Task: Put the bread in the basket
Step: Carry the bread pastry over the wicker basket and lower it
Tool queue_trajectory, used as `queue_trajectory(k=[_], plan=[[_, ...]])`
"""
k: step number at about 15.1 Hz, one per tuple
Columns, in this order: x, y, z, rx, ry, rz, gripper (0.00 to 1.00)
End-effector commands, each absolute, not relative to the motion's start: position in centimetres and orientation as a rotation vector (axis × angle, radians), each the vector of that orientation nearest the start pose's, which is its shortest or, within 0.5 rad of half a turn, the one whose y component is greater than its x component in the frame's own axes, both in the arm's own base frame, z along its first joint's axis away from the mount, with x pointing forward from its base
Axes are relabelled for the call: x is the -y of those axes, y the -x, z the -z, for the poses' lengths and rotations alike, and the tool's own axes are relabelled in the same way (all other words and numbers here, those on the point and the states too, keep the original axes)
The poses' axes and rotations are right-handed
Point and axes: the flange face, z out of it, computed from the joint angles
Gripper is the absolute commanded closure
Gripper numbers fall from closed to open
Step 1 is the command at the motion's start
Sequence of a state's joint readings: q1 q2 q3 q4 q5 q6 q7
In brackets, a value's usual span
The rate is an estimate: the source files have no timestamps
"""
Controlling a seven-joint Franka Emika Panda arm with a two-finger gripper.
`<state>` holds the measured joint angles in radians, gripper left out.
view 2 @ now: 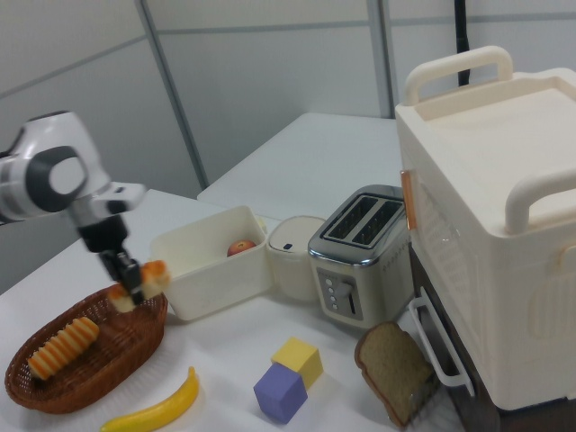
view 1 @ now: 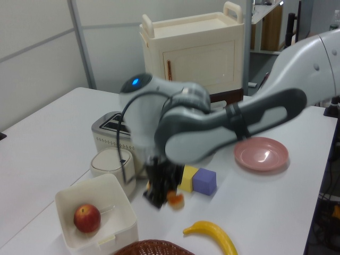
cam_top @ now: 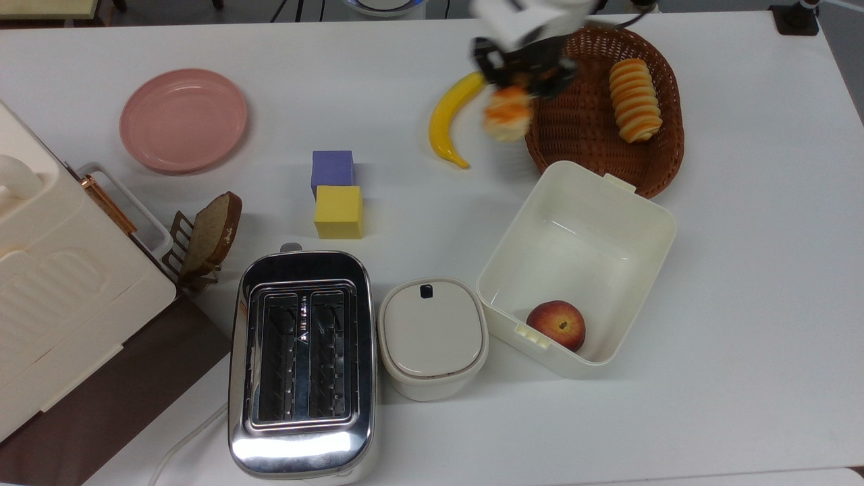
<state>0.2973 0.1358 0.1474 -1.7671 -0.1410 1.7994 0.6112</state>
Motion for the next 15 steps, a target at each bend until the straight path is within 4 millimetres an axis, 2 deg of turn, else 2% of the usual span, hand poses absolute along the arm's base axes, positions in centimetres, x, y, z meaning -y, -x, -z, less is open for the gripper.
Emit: queue_trajectory(k=[1,2,3,5,6,11,13,15], plan=[[-32.7,-50.5,-44.3,-0.084,3.308,-0.09,1.0],[-34.3,-49.9,-42.9,-0.063,3.313,-0.104,1.0],[-35.8,-49.4,-40.7,-0.065,3.322,-0.127,0.75],[-36.2,-50.1,-38.6,-0.173,3.314,-0.117,0.12],[-36.2,-50.2,-38.2,-0.196,3.323,-0.107,0.0],[-35.7,-49.7,-39.1,-0.178,3.375,-0.112,0.0],[-34.3,-49.0,-41.8,-0.196,3.398,-0.14,0.0],[-31.1,-48.8,-45.8,-0.29,3.413,-0.167,0.0]])
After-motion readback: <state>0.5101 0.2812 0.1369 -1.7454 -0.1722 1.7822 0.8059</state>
